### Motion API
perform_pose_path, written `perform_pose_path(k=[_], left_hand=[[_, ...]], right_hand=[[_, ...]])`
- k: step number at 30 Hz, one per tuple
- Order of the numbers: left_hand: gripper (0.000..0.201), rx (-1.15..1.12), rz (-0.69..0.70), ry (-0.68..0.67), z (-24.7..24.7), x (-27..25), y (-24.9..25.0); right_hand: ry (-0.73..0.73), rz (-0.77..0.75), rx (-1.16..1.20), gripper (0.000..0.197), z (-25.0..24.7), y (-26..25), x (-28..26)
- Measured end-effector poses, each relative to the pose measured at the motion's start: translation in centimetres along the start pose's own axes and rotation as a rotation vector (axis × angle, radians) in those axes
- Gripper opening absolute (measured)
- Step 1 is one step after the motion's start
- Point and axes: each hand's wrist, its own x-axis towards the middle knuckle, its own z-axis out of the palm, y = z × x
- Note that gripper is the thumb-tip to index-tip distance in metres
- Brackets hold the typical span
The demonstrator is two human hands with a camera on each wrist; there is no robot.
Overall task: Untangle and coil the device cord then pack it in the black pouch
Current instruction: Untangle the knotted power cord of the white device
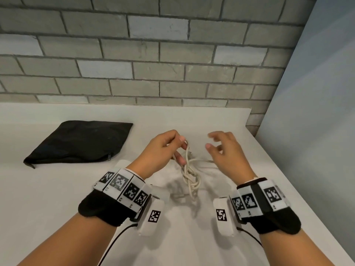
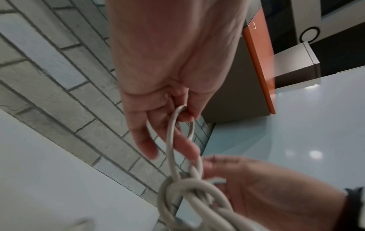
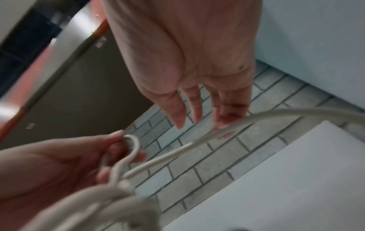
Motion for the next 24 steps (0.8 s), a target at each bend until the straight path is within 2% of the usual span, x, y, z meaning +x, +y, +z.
perform_pose_path(k=[1, 3, 6, 10, 15, 20, 24], left_hand=[[0.026, -0.007, 0.015, 0.014, 0.2, 0.1, 0.2], [0.028, 0.026, 0.045, 0.052, 0.4, 0.2, 0.4], [0.029, 0.074, 0.072, 0.096, 0.5, 0.4, 0.7], [0.027, 0.077, 0.097, 0.112, 0.3, 0.2, 1.1], [0.027, 0.079, 0.120, 0.105, -0.1, 0.2, 2.4], [0.023, -0.007, 0.120, 0.120, -1.0, 0.1, 3.5], [0.019, -0.030, 0.134, 0.111, -1.0, -0.1, 3.8]], right_hand=[[-0.003, -0.084, 0.011, 0.013, 0.2, -1.0, -0.6], [-0.104, -0.151, 0.002, 0.025, 0.9, -2.3, -1.5], [-0.234, -0.102, -0.117, 0.032, 2.0, -2.9, -2.1], [-0.154, -0.109, -0.243, 0.027, 2.4, -2.8, -1.8], [-0.020, -0.088, -0.185, 0.023, 3.0, -3.3, -1.9], [0.046, -0.288, -0.150, 0.024, 2.7, -3.4, -1.8], [0.159, -0.302, -0.064, 0.025, 2.7, -3.1, -1.6]])
